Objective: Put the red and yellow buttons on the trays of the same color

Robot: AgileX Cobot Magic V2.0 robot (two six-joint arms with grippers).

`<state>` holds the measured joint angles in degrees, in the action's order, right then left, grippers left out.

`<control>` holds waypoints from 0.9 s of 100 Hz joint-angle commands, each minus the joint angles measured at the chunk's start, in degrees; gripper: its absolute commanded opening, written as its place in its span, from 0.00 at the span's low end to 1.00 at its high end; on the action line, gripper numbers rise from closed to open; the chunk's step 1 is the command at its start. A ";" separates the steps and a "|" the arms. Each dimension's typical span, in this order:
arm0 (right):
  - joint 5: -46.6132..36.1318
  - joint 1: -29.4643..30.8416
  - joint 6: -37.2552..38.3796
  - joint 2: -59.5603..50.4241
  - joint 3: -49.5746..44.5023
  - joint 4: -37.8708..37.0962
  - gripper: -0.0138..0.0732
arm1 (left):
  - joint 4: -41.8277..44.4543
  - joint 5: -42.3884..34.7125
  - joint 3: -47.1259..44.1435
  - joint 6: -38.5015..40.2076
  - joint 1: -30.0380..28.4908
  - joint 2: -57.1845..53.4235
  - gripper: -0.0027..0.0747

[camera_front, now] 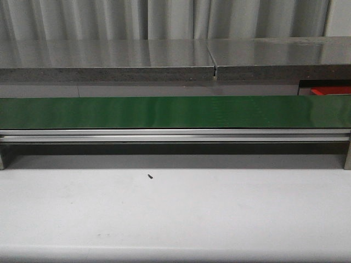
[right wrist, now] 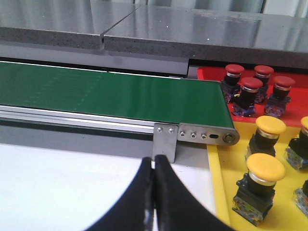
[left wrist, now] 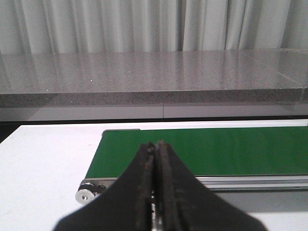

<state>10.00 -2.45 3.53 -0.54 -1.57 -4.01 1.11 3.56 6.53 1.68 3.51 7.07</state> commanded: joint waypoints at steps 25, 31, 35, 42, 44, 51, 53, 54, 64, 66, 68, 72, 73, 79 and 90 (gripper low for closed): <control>-4.72 -0.11 -0.11 -1.01 0.03 -0.58 0.08 | 6.29 -4.51 -7.04 7.58 0.31 -9.21 0.01; -4.72 -0.11 -0.11 -1.01 0.03 -0.58 0.08 | 6.54 -4.52 -7.04 8.33 0.31 -9.22 0.01; -4.66 -0.11 -0.11 -1.01 0.03 -0.58 0.08 | 6.68 -4.52 -7.04 8.33 0.31 -9.34 0.01; -4.66 -0.11 -0.11 -1.01 0.03 -0.58 0.08 | 6.68 -4.52 -7.04 8.33 0.31 -9.34 0.01; -4.66 -0.11 -0.11 -1.01 0.03 -0.58 0.08 | 6.68 -4.52 -7.04 8.33 0.31 -9.34 0.01; -4.66 -0.11 -0.11 -1.01 0.03 -0.58 0.08 | 6.05 -4.52 -7.04 8.33 0.31 -9.34 0.01; -4.66 -0.11 -0.11 -1.01 0.03 -0.58 0.08 | 5.69 -4.41 -7.04 8.33 0.31 -9.34 0.01; -4.66 -0.11 -0.11 -1.01 0.03 -0.58 0.08 | 5.76 -4.42 -7.04 8.33 0.31 -9.34 0.01; -4.66 -0.11 -0.11 -1.01 0.03 -0.58 0.08 | 5.76 -4.42 -7.04 8.33 0.31 -9.34 0.01; -4.66 -0.11 -0.11 -1.01 0.03 -0.58 0.08 | 5.76 -4.42 -7.04 8.33 0.31 -9.34 0.01; -4.66 -0.11 -0.11 -1.01 0.03 -0.58 0.08 | 5.76 -4.42 -7.04 8.33 0.31 -9.34 0.01; -4.66 -0.11 -0.11 -1.01 0.03 -0.58 0.08 | 5.76 -4.42 -7.04 8.33 0.31 -9.34 0.01; -4.66 -0.11 -0.11 -1.01 0.03 -0.58 0.08 | 5.76 -4.42 -7.04 8.33 0.31 -9.34 0.01; -4.66 -0.11 -0.11 -1.01 0.03 -0.58 0.08 | 5.76 -4.42 -7.04 8.33 0.31 -9.34 0.01; -4.66 -0.11 -0.11 -1.01 0.03 -0.58 0.08 | 5.76 -4.42 -7.04 8.33 0.31 -9.34 0.01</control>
<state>10.00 -2.45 3.58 -0.54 -1.57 -4.01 7.30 3.35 -0.12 9.46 3.51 -0.32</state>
